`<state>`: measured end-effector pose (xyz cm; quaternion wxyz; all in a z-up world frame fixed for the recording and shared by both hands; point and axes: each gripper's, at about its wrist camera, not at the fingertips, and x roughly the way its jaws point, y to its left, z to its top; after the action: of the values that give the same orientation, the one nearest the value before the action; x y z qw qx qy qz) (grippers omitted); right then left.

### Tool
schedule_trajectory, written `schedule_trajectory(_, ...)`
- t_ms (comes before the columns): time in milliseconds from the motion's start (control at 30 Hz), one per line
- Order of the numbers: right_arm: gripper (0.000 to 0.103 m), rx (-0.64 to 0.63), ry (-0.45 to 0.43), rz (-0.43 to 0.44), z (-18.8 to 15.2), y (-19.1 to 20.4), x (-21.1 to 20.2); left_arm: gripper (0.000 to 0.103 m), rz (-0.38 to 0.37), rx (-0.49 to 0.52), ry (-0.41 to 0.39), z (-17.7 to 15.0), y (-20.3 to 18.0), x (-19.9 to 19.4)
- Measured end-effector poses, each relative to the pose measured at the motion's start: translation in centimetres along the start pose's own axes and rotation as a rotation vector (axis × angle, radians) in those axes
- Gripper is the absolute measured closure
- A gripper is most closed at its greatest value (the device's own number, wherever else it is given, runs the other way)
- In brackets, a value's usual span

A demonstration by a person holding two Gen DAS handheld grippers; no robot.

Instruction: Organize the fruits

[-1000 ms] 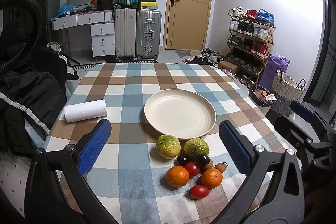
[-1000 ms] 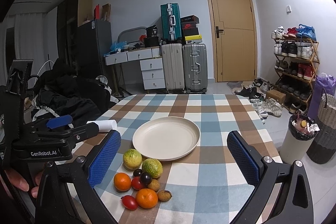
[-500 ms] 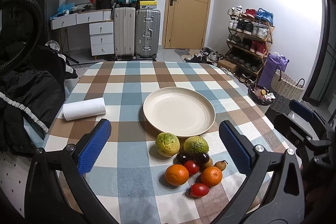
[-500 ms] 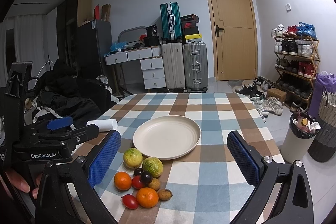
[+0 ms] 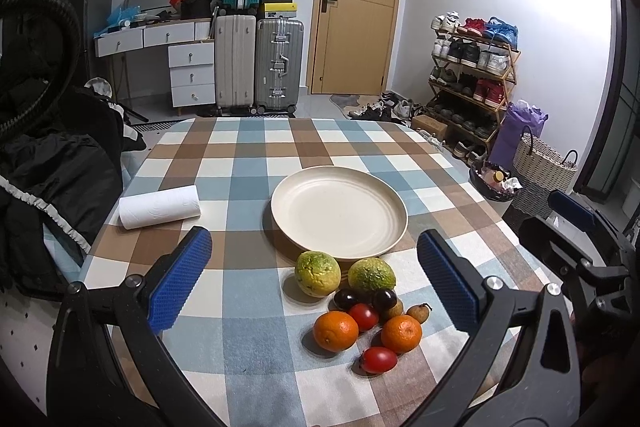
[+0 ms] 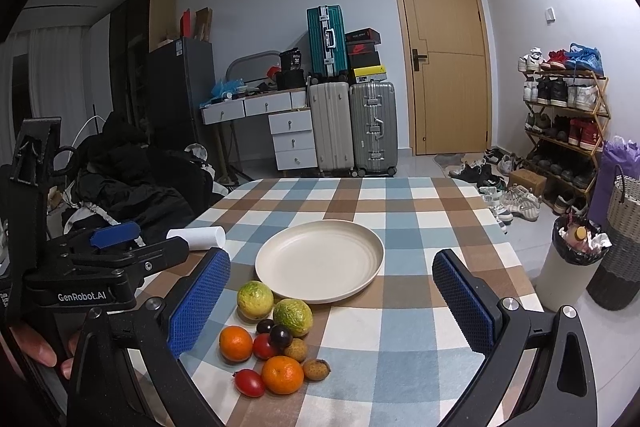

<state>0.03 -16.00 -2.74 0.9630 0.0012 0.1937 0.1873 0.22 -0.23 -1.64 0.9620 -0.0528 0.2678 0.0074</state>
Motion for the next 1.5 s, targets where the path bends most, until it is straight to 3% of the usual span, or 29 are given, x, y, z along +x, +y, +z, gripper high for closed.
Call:
schedule_trajectory(500,0.0,0.012,0.026,-0.004,-0.9,0.1,0.5,0.0,-0.106,-0.016,0.082,-3.2,1.1,2.7)
schedule_trajectory(733,0.0,0.006,0.054,0.004,-1.6,-0.1,1.8,0.003,-0.13,-0.006,0.165,-5.4,1.6,5.1)
schedule_trajectory(1100,0.0,0.004,0.099,0.01,-2.5,0.0,4.0,0.027,-0.266,-0.004,0.282,-7.9,1.7,9.2)
schedule_trajectory(1367,0.0,0.014,0.149,0.037,-3.2,-0.3,5.5,0.04,-0.322,-0.026,0.307,-8.5,1.9,10.8)
schedule_trajectory(1500,0.0,0.052,0.184,0.076,-3.7,-0.8,6.4,0.053,-0.339,-0.042,0.323,-8.5,2.2,11.2)
